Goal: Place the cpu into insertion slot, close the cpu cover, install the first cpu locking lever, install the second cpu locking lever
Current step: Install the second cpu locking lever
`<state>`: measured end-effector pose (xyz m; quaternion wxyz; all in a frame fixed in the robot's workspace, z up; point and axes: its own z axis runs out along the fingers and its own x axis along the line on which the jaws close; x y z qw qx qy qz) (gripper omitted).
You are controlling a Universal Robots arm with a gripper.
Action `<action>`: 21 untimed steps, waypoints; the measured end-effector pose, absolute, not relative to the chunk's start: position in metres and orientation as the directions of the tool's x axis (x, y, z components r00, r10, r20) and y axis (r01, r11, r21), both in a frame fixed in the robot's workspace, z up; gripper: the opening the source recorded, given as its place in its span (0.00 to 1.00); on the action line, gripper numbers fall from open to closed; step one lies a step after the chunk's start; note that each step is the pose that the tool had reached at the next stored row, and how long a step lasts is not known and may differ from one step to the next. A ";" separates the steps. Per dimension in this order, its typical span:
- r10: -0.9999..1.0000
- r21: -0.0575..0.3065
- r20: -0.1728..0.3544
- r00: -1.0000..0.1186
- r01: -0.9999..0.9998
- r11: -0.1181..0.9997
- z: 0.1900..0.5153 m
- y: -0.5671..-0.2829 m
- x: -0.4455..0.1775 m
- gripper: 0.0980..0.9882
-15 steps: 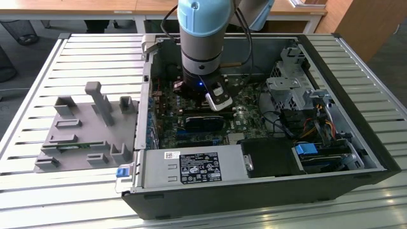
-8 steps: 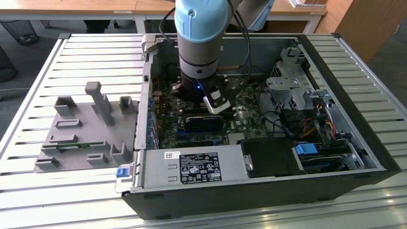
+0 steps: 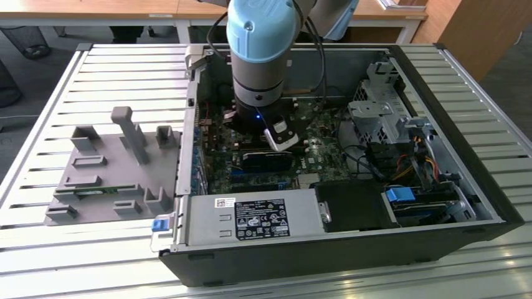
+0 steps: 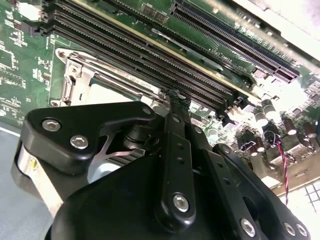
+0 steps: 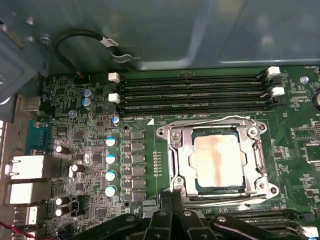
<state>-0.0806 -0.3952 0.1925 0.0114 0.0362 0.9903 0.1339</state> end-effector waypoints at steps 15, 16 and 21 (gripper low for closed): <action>0.075 0.285 -0.012 -0.997 0.069 0.956 0.190 -0.396 -0.082 0.01; 0.075 0.285 -0.012 -0.997 0.069 0.956 0.190 -0.396 -0.082 0.01; 0.075 0.282 -0.012 -0.997 0.069 0.957 0.193 -0.396 -0.083 0.01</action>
